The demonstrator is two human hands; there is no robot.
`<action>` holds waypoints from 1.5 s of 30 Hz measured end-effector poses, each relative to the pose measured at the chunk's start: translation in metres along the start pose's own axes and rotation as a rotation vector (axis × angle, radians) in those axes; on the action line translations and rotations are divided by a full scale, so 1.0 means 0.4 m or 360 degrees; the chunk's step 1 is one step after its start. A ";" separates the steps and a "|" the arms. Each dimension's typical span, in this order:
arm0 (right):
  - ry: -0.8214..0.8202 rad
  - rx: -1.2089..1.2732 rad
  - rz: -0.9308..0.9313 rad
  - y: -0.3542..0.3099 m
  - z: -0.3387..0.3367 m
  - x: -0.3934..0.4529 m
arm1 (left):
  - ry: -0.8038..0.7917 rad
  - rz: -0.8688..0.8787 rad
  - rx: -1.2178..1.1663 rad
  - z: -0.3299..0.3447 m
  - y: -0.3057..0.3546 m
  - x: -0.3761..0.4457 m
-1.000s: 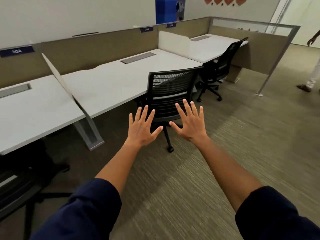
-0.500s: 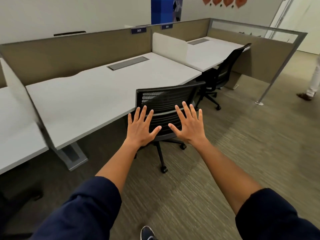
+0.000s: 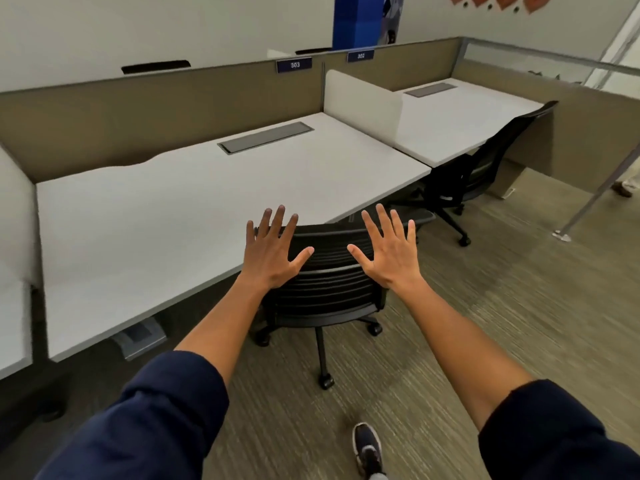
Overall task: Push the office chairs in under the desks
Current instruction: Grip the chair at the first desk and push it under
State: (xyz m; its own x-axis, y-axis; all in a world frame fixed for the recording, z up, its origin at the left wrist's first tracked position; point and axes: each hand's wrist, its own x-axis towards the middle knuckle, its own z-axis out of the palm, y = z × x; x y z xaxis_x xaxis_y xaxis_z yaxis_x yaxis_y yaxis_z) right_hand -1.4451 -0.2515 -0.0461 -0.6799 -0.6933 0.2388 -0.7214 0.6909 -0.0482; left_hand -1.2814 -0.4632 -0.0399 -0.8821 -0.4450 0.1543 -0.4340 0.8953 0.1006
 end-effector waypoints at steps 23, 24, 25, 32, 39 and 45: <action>-0.0040 0.0056 -0.0613 0.295 0.070 0.238 | -0.0071 -0.0491 0.0036 0.074 0.173 0.128; -0.0037 0.0047 -0.0610 0.305 0.069 0.230 | -0.0051 -0.0502 0.0004 0.077 0.190 0.115; -0.0038 0.0040 -0.0603 0.314 0.066 0.221 | -0.0033 -0.0518 -0.0033 0.080 0.210 0.099; -0.0064 -0.0003 -0.0630 0.389 0.046 0.187 | 0.0115 -0.0634 -0.0150 0.075 0.350 0.024; 0.0006 0.0098 -0.0744 0.426 0.033 0.141 | 0.0311 -0.0678 0.0049 0.071 0.441 -0.077; 0.0012 0.0135 -0.0831 0.431 0.027 0.132 | 0.0348 -0.0679 0.0187 0.060 0.465 -0.126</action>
State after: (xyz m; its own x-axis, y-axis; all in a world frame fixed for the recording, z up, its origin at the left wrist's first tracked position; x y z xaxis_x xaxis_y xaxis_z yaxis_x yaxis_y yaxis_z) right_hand -1.6069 -0.1710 -0.0521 -0.2267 -0.9390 0.2588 -0.9720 0.2349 0.0006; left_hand -1.3219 -0.2738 -0.0525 -0.5675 -0.7553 0.3277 -0.7770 0.6230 0.0901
